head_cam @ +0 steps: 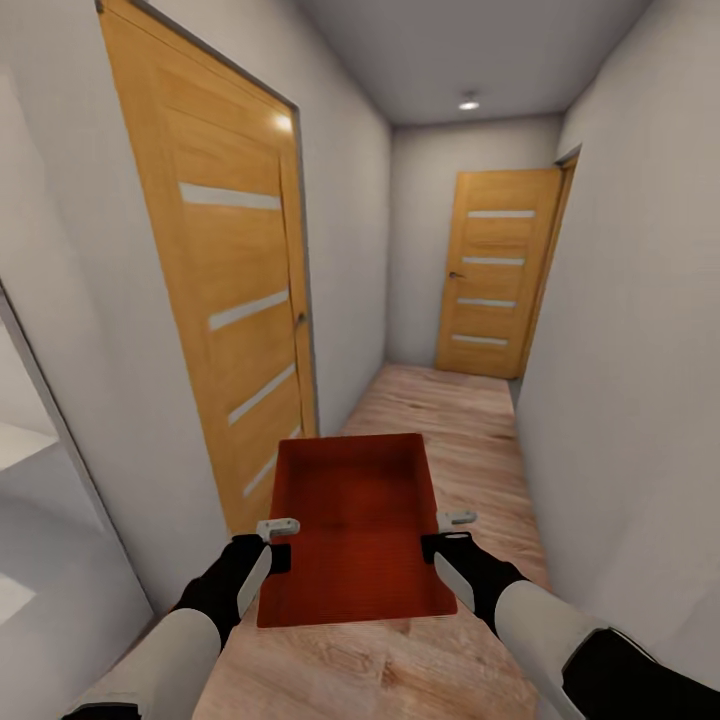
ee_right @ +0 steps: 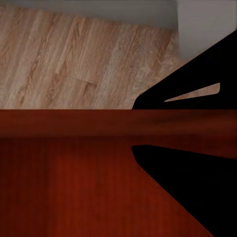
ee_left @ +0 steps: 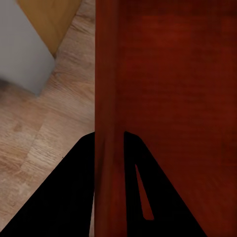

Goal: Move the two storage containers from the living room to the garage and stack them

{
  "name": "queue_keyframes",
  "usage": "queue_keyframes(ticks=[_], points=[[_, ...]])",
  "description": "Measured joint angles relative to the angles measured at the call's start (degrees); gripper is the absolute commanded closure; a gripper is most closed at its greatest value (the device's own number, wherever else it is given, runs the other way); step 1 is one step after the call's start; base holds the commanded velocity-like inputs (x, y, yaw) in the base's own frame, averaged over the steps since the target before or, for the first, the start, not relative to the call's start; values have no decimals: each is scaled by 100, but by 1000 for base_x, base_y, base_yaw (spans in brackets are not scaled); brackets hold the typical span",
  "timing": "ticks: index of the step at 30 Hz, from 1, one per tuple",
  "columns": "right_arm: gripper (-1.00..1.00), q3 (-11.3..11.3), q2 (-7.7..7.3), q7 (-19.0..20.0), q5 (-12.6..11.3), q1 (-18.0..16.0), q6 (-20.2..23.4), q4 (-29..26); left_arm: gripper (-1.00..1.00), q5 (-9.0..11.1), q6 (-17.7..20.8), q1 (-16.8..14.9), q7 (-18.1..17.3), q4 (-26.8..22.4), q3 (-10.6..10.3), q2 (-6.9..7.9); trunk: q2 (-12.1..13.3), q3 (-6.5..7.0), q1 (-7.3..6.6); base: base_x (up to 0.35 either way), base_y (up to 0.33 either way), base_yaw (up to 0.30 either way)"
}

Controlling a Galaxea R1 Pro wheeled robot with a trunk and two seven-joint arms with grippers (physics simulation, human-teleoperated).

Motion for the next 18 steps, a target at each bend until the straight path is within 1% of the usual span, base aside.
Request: queue_keyframes(ticks=[15,18], points=[[100,-3,-4,0,3,3,2,-10,100,1,0,0,3,-5,-1,-1,0,0,0,323,0,-2],[100,-4,-2,-3,6,-1,5,-11,100,0,-1,0,-1,-7,2,0,0,0,0,323,0,-135]])
